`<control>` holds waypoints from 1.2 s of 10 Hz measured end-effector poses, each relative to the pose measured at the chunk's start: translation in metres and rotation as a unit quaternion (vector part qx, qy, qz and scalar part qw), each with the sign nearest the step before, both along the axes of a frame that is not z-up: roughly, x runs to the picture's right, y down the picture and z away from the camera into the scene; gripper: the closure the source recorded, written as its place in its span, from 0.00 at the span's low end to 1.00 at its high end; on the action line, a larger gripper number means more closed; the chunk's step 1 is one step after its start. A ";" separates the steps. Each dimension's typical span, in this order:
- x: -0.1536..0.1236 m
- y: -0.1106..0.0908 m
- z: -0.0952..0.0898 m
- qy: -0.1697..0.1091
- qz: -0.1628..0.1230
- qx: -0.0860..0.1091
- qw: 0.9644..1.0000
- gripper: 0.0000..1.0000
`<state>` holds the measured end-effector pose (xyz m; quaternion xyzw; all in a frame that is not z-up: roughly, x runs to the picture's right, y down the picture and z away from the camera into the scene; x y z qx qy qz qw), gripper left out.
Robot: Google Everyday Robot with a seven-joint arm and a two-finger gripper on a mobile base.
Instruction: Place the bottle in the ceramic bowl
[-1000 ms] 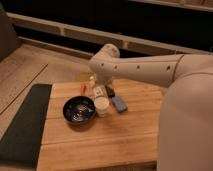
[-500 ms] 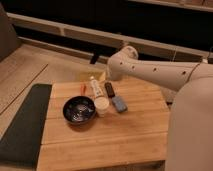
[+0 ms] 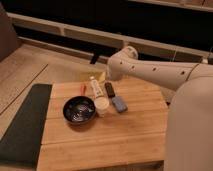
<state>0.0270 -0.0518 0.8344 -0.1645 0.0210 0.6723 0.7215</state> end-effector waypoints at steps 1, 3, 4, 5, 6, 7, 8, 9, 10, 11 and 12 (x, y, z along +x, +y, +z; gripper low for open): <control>-0.016 0.000 0.017 -0.017 -0.019 -0.006 1.000 0.35; -0.052 0.000 0.040 -0.058 -0.047 -0.016 0.997 0.35; -0.069 -0.001 0.053 -0.079 -0.064 -0.021 0.995 0.35; -0.079 -0.003 0.063 -0.092 -0.076 -0.026 0.993 0.35; -0.090 -0.003 0.073 -0.102 -0.091 -0.031 0.990 0.35; -0.096 -0.002 0.081 -0.107 -0.103 -0.038 0.988 0.35; -0.092 0.002 0.093 -0.102 -0.114 -0.050 0.987 0.35; -0.087 0.004 0.100 -0.096 -0.118 -0.059 0.987 0.35; -0.080 0.008 0.109 -0.086 -0.125 -0.072 0.986 0.35; -0.073 0.011 0.114 -0.074 -0.130 -0.081 0.985 0.35; -0.071 0.011 0.115 -0.070 -0.130 -0.083 0.986 0.35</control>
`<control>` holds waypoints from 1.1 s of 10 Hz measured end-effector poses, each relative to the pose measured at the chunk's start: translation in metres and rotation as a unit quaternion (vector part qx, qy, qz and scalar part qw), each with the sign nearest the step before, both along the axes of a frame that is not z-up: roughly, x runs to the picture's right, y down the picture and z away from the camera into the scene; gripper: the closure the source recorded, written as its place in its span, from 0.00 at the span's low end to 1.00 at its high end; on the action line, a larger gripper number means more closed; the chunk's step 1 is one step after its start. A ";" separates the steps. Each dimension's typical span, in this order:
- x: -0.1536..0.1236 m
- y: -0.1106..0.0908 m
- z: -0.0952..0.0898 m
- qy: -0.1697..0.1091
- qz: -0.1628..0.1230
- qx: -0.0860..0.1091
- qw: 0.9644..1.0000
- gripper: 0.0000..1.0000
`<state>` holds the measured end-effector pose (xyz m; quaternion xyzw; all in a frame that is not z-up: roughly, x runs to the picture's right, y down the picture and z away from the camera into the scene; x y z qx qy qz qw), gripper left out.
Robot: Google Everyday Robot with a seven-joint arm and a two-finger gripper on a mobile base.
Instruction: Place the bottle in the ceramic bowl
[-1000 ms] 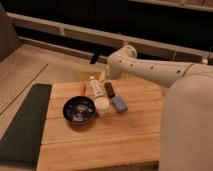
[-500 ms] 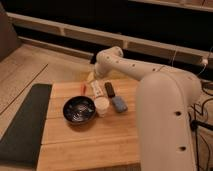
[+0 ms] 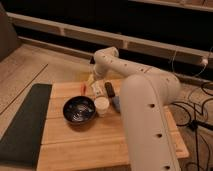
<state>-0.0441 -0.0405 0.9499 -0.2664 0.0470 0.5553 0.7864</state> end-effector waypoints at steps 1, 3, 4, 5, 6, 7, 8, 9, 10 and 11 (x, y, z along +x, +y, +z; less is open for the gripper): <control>0.000 0.000 0.000 0.001 0.001 0.000 1.000 0.35; 0.000 0.000 0.000 0.001 0.001 0.000 1.000 0.35; 0.000 0.000 -0.001 -0.001 0.000 0.000 1.000 0.35; -0.004 -0.001 -0.002 -0.008 -0.007 0.001 1.000 0.35; -0.011 0.000 -0.003 -0.015 -0.016 0.000 1.000 0.35; -0.017 0.002 -0.002 -0.019 -0.023 -0.003 1.000 0.35; -0.022 0.006 -0.001 -0.024 -0.029 -0.010 0.999 0.35; -0.022 0.011 0.001 -0.023 -0.032 -0.018 0.999 0.35; -0.020 0.016 0.003 -0.020 -0.033 -0.026 0.999 0.35; -0.018 0.022 0.007 -0.014 -0.036 -0.037 0.999 0.35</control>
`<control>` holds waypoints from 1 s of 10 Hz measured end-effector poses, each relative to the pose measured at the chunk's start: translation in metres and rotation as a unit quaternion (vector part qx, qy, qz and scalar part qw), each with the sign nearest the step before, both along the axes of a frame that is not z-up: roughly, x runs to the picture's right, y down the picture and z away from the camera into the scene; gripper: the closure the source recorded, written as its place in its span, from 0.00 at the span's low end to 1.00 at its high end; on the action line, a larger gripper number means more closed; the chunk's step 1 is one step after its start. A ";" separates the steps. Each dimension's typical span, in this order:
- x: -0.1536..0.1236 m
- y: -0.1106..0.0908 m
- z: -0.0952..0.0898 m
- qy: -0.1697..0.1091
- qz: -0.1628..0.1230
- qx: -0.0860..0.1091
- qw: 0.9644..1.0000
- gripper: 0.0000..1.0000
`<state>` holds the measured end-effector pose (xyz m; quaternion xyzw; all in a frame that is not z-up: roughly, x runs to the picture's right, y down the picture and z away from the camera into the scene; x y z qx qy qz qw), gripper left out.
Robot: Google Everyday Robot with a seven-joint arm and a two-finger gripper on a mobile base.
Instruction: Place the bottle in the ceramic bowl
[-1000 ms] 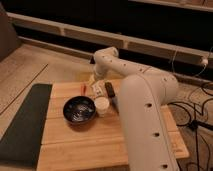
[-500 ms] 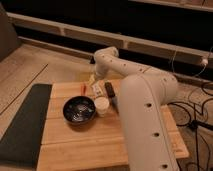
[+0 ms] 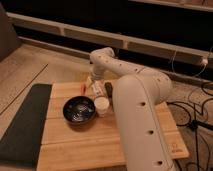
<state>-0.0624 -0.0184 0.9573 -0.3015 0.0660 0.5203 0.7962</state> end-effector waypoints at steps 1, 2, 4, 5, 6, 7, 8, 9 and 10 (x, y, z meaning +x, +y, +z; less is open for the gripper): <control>0.001 0.006 0.005 0.007 -0.002 -0.011 1.000 0.35; 0.003 0.012 0.011 0.014 0.000 -0.023 1.000 0.35; -0.002 0.022 0.020 0.016 -0.002 -0.043 0.999 0.35; -0.011 0.025 0.025 0.010 -0.008 -0.049 0.999 0.35; -0.017 0.028 0.029 0.005 -0.014 -0.052 0.999 0.37; -0.023 0.029 0.033 -0.002 -0.023 -0.054 0.998 0.48; -0.024 0.027 0.034 -0.005 -0.027 -0.052 0.998 0.57; -0.024 0.024 0.036 -0.004 -0.029 -0.048 0.998 0.68; -0.019 0.016 0.035 0.001 -0.028 -0.037 0.999 0.82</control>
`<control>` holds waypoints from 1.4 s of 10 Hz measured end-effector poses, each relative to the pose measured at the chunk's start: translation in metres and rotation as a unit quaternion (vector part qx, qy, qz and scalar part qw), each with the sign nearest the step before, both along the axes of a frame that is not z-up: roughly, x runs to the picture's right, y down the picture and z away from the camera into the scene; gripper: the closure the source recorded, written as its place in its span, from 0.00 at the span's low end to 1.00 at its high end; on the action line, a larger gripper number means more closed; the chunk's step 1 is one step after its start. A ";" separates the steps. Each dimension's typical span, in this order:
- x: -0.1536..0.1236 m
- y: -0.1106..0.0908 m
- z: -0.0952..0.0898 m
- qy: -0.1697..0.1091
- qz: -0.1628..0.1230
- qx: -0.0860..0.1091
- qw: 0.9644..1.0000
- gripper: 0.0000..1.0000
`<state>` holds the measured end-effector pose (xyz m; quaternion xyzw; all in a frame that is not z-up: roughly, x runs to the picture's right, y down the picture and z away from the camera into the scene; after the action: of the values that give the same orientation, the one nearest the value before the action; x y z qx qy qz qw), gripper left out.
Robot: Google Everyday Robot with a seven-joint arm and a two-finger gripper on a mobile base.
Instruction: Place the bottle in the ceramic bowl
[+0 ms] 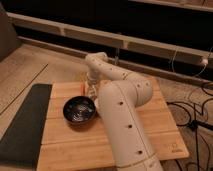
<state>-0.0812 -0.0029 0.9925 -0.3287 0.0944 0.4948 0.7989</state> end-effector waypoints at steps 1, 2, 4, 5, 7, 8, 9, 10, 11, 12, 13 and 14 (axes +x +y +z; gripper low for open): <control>0.004 -0.008 -0.002 0.005 0.004 0.010 1.000 0.90; 0.011 -0.022 -0.008 0.012 0.011 0.026 1.000 0.98; 0.014 -0.052 -0.032 0.012 0.018 0.069 0.997 1.00; 0.004 -0.068 -0.051 -0.001 0.008 0.097 0.995 1.00; -0.029 -0.077 -0.085 -0.038 -0.028 0.137 0.989 1.00; -0.046 -0.073 -0.096 -0.057 -0.042 0.144 0.987 1.00; -0.077 -0.058 -0.114 -0.091 -0.064 0.146 0.983 1.00; -0.090 -0.049 -0.122 -0.105 -0.076 0.145 0.981 1.00; -0.098 -0.040 -0.128 -0.116 -0.086 0.143 0.979 1.00; -0.105 -0.029 -0.137 -0.127 -0.092 0.139 0.978 1.00; -0.111 -0.020 -0.143 -0.135 -0.090 0.133 0.978 1.00; -0.113 -0.005 -0.151 -0.140 -0.086 0.120 0.979 1.00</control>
<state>-0.1938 -0.0076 0.8411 -0.2872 -0.0503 0.3814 0.8772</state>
